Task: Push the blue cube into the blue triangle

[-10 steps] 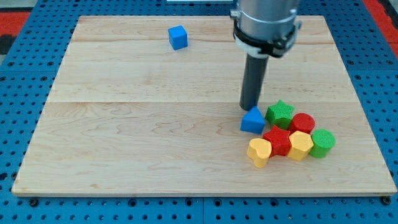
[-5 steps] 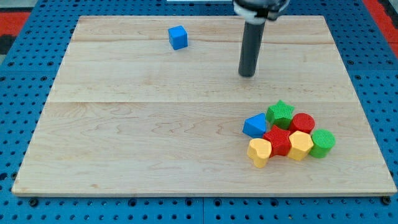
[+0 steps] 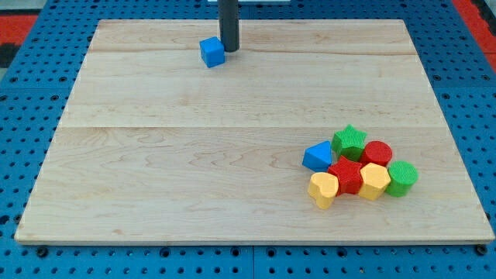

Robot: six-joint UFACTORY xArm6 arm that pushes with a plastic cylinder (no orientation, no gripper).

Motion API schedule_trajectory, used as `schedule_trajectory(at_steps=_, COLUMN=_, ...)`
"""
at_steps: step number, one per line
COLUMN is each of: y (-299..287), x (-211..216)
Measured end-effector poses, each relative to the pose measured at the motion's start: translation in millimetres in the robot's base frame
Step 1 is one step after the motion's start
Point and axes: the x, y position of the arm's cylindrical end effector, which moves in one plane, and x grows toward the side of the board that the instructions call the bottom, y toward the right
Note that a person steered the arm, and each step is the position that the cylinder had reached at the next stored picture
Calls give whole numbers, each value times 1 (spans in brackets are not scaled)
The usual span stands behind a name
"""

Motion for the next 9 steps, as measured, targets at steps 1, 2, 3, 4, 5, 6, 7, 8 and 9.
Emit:
schedule_trajectory(at_steps=1, y=-20, x=-24)
schedule_trajectory(at_steps=2, y=-35, x=-50)
schedule_trajectory(at_steps=3, y=-43, x=-18)
schedule_trajectory(at_steps=4, y=-36, x=22)
schedule_trajectory(at_steps=5, y=-57, x=36)
schedule_trajectory(at_steps=6, y=-50, x=58)
schedule_trajectory(at_steps=7, y=-38, x=92)
schedule_trajectory(at_steps=8, y=-37, x=113)
schedule_trajectory(at_steps=9, y=3, x=121)
